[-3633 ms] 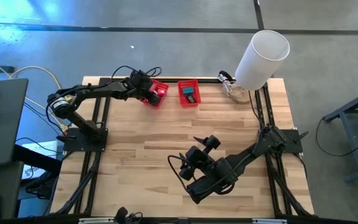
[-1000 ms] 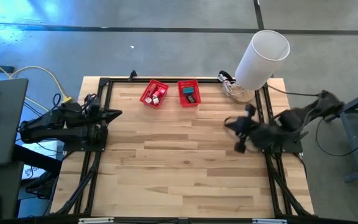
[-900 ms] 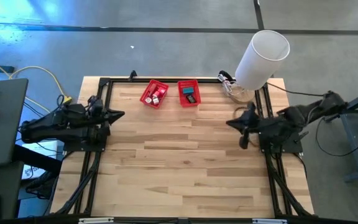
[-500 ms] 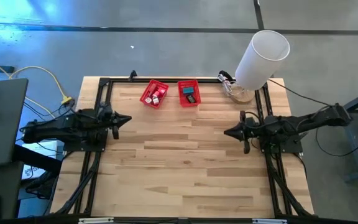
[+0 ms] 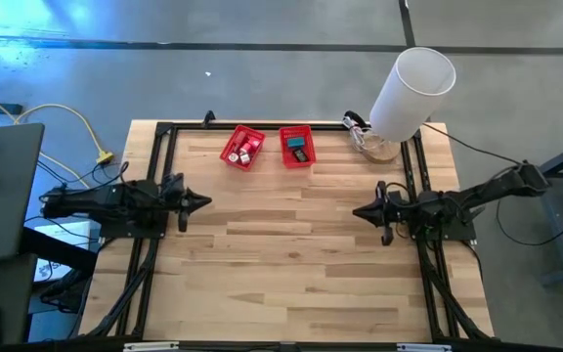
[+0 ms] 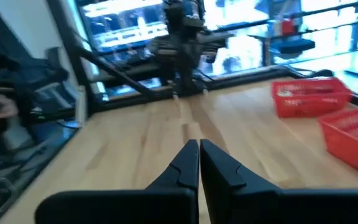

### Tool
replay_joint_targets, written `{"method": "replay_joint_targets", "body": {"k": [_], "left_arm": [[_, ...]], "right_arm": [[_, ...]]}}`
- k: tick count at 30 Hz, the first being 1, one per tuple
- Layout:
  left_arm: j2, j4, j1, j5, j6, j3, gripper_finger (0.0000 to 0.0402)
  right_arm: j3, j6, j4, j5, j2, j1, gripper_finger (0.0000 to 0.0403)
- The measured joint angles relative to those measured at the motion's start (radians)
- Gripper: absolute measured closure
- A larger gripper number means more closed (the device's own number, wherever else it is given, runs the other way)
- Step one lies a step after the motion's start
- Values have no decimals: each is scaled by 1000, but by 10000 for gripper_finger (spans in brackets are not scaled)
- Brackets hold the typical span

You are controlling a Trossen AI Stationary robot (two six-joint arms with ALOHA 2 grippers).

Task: Pick & Place Office items
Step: Return to Home Position

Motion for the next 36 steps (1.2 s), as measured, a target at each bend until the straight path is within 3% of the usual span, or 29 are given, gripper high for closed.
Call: {"method": "replay_joint_targets", "body": {"k": [4,15,20,36], "left_arm": [[0,14,-62,-47,9,-6,401],[11,143,-160,-91,199,-61,401],[12,154,-159,-138,193,-64,401],[12,213,-158,-133,155,-67,401]], "right_arm": [[-3,-7,-57,81,-4,24,401],[-3,49,-135,85,-4,28,401],[-4,46,-210,69,2,28,401],[-5,45,-240,70,12,28,401]]}}
